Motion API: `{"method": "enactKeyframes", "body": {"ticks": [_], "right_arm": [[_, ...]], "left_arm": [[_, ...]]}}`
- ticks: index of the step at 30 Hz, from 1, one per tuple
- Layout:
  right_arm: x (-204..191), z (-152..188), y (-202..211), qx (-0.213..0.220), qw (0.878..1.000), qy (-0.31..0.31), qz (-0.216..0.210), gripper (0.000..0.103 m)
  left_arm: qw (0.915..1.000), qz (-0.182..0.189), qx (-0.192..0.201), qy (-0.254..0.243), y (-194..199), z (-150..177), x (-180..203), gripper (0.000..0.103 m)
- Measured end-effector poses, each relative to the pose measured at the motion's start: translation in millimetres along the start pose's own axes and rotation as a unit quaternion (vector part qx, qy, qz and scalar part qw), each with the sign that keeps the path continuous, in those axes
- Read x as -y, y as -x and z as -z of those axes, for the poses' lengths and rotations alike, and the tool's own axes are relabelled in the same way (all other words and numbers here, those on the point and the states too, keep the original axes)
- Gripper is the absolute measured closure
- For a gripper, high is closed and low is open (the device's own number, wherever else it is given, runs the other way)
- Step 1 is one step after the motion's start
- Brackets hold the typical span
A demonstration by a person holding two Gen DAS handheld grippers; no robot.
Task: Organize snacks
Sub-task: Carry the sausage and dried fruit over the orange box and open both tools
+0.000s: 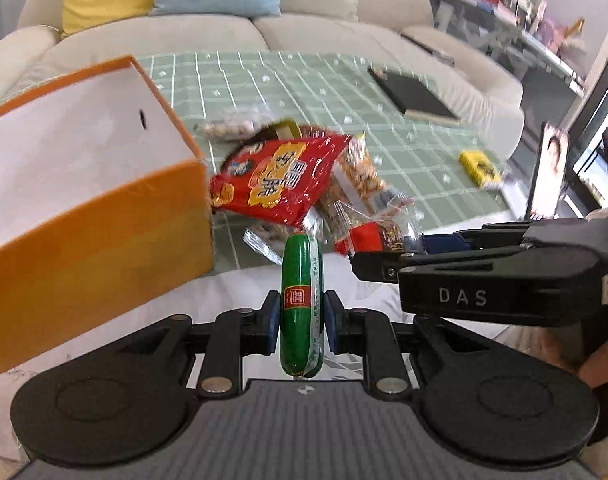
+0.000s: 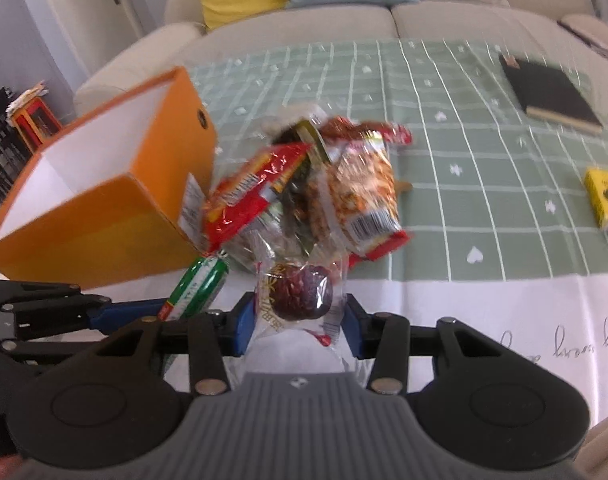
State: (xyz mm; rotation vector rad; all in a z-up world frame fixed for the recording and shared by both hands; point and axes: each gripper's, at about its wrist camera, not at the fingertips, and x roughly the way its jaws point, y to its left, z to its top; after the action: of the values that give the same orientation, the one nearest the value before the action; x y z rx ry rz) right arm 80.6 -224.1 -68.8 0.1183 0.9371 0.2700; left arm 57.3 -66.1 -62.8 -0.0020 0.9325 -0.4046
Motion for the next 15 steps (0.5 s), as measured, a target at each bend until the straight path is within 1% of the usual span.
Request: {"method": "enactKeyframes", "body": {"ticks": [2,8,12,15], "right_arm": [[-7,-1,10,0.018,1.0,0.017,0.002,0.06],[-22,-19,36,0.059,0.998,0.031,-0.012,0.06],[-39,-35,43,0.076,0.995,0.053,-0.026,0.06],[-53,-49,44,0.084,0.993,0.074,-0.039,0.06]], "left_arm": [[0.9998,-0.002,0.014,0.011,13,-1,-4,0.078],[0.9973,-0.011,0.057,0.046,48,-10,-18,0.078],[0.993,-0.02,0.095,0.068,70,-17,-30,0.078],[0.9885,-0.038,0.119,0.085,85,-27,-43,0.078]]}}
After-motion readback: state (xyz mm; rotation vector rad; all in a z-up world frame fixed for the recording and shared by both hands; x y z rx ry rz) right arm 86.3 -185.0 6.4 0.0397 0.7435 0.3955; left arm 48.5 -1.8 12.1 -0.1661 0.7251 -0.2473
